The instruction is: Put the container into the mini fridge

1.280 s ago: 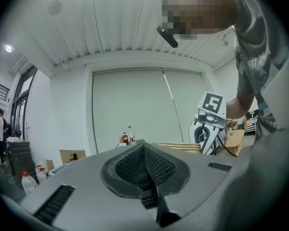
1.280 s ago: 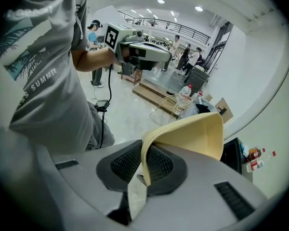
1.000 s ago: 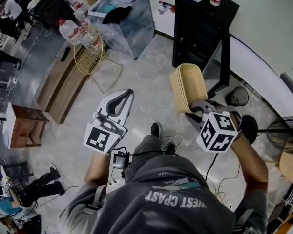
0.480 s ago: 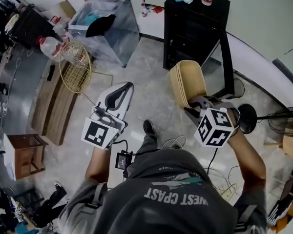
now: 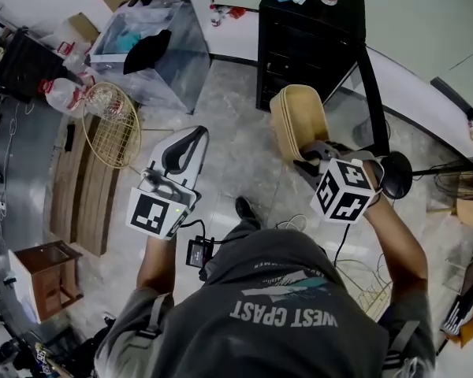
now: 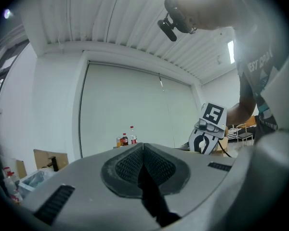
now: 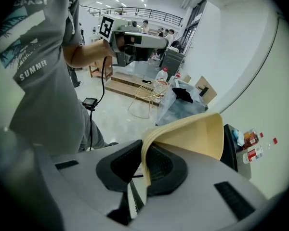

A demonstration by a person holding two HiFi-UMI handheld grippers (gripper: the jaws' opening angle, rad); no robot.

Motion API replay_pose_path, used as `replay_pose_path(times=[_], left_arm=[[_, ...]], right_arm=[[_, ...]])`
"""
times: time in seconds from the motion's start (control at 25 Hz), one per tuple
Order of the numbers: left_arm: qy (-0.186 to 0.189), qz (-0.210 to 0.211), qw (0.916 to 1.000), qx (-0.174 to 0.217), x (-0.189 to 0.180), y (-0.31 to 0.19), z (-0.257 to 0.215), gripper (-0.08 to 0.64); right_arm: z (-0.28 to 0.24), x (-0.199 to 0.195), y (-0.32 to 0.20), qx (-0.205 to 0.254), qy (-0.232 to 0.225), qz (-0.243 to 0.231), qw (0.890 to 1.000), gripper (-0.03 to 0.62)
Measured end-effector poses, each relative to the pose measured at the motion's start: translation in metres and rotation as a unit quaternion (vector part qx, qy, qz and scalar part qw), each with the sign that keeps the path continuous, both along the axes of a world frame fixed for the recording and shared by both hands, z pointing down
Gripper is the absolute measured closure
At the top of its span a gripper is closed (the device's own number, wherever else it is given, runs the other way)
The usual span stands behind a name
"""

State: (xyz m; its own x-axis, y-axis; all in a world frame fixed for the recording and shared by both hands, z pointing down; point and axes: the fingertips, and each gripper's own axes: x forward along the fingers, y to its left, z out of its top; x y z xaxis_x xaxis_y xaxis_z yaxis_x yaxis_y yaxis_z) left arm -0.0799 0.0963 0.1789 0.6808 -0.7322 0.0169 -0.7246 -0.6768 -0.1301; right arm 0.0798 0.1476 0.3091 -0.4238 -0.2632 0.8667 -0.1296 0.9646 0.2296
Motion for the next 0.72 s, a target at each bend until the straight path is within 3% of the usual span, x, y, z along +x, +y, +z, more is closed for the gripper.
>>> replay_pose_path(times=[0.72], left_arm=[[0.012, 0.016, 0.9997, -0.013, -0.050, -0.044, 0.011, 0.537]], right_arm=[[0.021, -0.040, -0.079, 0.012, 0.016, 0.034, 0.999, 0.548]])
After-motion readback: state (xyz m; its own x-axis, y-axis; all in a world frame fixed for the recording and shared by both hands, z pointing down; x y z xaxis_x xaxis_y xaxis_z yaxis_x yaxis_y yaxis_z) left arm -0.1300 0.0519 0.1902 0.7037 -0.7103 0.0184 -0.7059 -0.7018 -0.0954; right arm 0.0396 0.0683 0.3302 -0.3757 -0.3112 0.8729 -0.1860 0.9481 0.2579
